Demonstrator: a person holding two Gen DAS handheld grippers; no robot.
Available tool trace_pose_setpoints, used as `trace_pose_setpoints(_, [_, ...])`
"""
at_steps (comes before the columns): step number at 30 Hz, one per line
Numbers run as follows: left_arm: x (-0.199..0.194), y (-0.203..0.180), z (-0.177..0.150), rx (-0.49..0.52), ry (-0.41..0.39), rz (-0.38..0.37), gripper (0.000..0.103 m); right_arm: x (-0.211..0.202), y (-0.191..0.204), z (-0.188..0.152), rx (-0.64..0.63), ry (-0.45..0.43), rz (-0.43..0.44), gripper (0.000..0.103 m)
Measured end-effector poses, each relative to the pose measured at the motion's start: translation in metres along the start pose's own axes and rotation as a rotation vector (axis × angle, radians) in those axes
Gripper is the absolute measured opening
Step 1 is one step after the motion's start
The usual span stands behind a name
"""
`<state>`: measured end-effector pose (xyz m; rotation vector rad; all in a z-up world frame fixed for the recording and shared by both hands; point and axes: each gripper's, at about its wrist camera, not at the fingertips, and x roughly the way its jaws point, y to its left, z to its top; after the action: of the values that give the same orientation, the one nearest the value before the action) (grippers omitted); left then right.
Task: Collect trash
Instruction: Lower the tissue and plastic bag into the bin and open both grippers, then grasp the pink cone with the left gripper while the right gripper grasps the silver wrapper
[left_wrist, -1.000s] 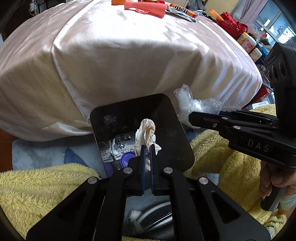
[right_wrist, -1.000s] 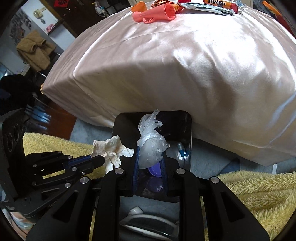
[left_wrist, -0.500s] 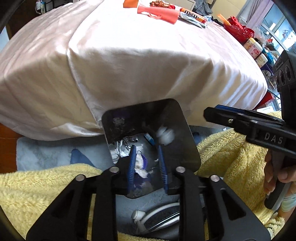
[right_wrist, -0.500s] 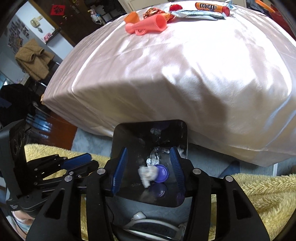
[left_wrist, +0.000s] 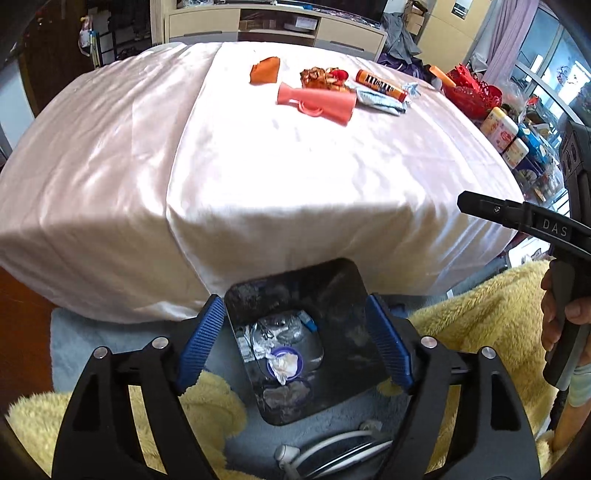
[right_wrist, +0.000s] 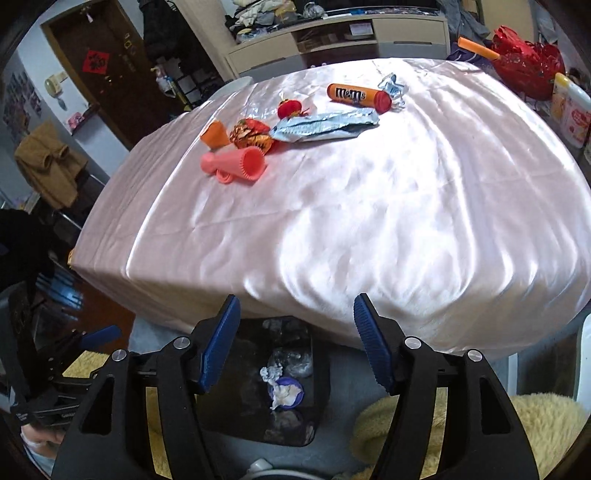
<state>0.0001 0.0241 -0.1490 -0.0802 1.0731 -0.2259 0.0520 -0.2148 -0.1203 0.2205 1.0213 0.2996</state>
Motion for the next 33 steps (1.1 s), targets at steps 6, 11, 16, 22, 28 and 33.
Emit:
trace_pose_setpoints(6, [0.001, -0.004, 0.029, 0.009, -0.018, -0.002, 0.08, 0.001, -0.012, 0.025, 0.001, -0.019, -0.038, 0.069])
trace_pose_setpoints(11, [0.014, -0.012, 0.056, 0.02, -0.021, -0.002, 0.081, 0.01, -0.018, 0.043, 0.005, -0.029, -0.052, 0.069])
trace_pose_setpoints(16, [0.033, -0.02, 0.084, 0.043, -0.017, -0.01, 0.081, 0.023, -0.023, 0.061, 0.003, -0.029, -0.066, 0.07])
trace_pose_setpoints(22, [0.057, -0.015, 0.117, -0.013, 0.001, -0.068, 0.081, 0.035, -0.031, 0.086, 0.003, -0.036, -0.09, 0.07])
trace_pose_setpoints(28, [0.067, -0.014, 0.161, 0.0, -0.034, -0.023, 0.081, 0.038, -0.036, 0.114, -0.01, -0.069, -0.106, 0.07])
trace_pose_setpoints(33, [0.075, -0.014, 0.192, -0.004, -0.058, 0.022, 0.081, 0.048, -0.031, 0.137, -0.036, -0.079, -0.116, 0.07])
